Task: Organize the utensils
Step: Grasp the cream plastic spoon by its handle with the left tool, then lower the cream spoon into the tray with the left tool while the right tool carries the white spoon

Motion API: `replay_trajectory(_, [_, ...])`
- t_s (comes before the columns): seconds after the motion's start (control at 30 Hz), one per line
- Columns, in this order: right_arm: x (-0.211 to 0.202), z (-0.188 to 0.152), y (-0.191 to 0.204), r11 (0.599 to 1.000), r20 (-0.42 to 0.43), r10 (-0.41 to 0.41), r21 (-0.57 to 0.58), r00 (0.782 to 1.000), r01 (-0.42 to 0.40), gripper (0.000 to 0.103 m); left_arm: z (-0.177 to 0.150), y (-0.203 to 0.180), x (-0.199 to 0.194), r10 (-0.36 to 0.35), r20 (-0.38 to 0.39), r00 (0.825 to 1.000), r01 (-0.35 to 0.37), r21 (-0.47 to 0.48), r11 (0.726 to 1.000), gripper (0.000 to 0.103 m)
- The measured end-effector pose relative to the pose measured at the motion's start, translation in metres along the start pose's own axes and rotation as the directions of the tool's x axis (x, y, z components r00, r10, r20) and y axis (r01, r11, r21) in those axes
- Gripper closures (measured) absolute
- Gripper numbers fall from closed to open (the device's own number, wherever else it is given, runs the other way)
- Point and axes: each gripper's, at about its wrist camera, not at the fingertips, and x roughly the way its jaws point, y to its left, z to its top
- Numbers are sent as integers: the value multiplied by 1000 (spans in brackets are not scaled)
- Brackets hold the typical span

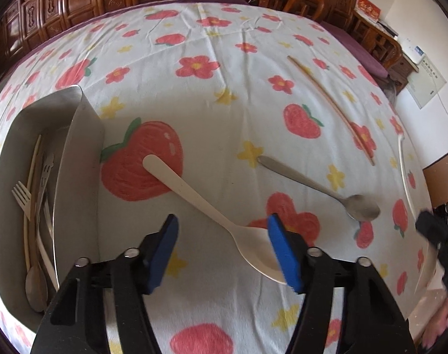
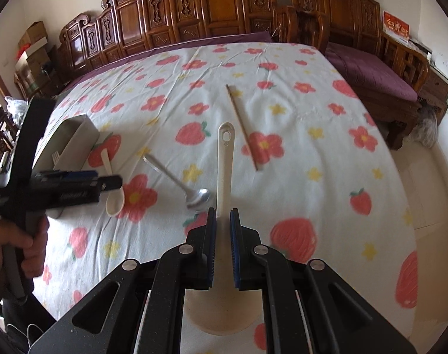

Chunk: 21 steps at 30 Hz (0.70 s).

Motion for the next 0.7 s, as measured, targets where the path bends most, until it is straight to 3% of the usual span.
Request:
replay_trajectory(0.2, [6, -13, 7, 1000, -1, 15, 10, 1000, -15, 92, 3, -1, 5, 47, 8, 999, -48, 28, 998, 56])
replay_trajectory(0.33, [6, -16, 8, 1000, 7, 21, 12, 1000, -22, 92, 6, -3, 6, 96, 14, 995, -97, 56, 994, 75])
replay_trajectory(0.47, [2, -16, 11, 999, 10, 42, 10, 999, -42, 92, 8, -3, 6, 83, 9, 996, -84, 59, 995, 96])
replay_trajectory(0.7, [4, -20, 18, 998, -5, 55, -7, 998, -55, 92, 2, -14, 5, 65, -10, 998, -63, 108, 992, 96])
